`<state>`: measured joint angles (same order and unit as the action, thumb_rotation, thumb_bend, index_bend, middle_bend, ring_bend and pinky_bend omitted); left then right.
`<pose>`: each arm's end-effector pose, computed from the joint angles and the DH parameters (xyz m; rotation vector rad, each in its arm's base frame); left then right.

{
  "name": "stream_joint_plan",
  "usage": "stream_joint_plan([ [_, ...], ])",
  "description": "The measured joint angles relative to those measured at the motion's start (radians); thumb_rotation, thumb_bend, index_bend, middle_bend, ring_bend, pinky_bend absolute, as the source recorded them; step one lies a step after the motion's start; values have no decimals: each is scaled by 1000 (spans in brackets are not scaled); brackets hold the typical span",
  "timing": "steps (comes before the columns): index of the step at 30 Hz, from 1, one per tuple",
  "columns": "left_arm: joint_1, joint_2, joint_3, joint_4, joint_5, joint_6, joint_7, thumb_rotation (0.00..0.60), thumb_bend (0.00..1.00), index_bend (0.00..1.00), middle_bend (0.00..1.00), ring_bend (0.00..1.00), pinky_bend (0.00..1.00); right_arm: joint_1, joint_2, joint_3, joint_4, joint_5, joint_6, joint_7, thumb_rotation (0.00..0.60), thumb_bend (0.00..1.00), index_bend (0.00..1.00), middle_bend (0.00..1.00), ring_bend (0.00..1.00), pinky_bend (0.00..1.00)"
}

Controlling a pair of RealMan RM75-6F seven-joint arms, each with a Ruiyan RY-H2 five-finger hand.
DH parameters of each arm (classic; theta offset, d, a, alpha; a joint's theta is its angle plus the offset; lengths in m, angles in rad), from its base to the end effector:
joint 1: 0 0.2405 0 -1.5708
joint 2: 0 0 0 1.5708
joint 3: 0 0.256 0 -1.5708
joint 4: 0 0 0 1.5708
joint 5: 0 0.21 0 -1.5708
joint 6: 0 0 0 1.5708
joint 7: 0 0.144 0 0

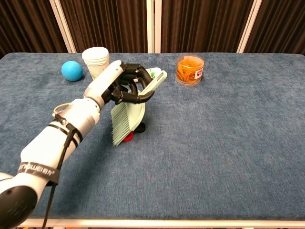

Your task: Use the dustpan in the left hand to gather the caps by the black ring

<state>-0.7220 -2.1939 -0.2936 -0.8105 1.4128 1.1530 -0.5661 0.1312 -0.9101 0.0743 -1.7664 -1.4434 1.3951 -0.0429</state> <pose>-0.1021 0.3252 -0.1352 -1.3789 -1.5819 -1.6634 -0.2936 -0.1977 0.2042 1.4333 -0.8680 0.8115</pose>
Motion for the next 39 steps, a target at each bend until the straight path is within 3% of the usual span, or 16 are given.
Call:
stream_joint_plan([
  [9,3,54,-7,-17,2,31,3,600,384,541,618,645,882,-4,2,0,4,-7,7,9,600,154,29,151,29,121],
  [16,45,238,46,-77,49,65,34,600,384,552,607,636,860,1,-7,1,7,-30,11,16,600,154,29,152,29,121],
  [23,69,504,139,-200,71,-45,236,600,390,553,607,623,830,8,-17,1,6,-43,9,15,600,154,29,152,29,121],
  [28,71,579,185,-300,38,-176,408,600,384,541,595,604,800,9,-23,-1,4,-48,10,13,600,154,29,152,29,121],
  [32,62,567,198,-311,-14,-254,478,600,338,415,516,498,710,7,-21,-1,4,-47,12,18,600,154,29,152,29,121],
  [36,55,552,196,-325,-69,-296,532,600,280,196,348,302,512,4,-20,-3,10,-40,8,26,600,155,29,152,29,121],
  [39,62,552,191,-338,-75,-269,535,600,241,131,264,215,368,6,-21,-3,15,-32,0,34,600,155,29,151,29,121],
])
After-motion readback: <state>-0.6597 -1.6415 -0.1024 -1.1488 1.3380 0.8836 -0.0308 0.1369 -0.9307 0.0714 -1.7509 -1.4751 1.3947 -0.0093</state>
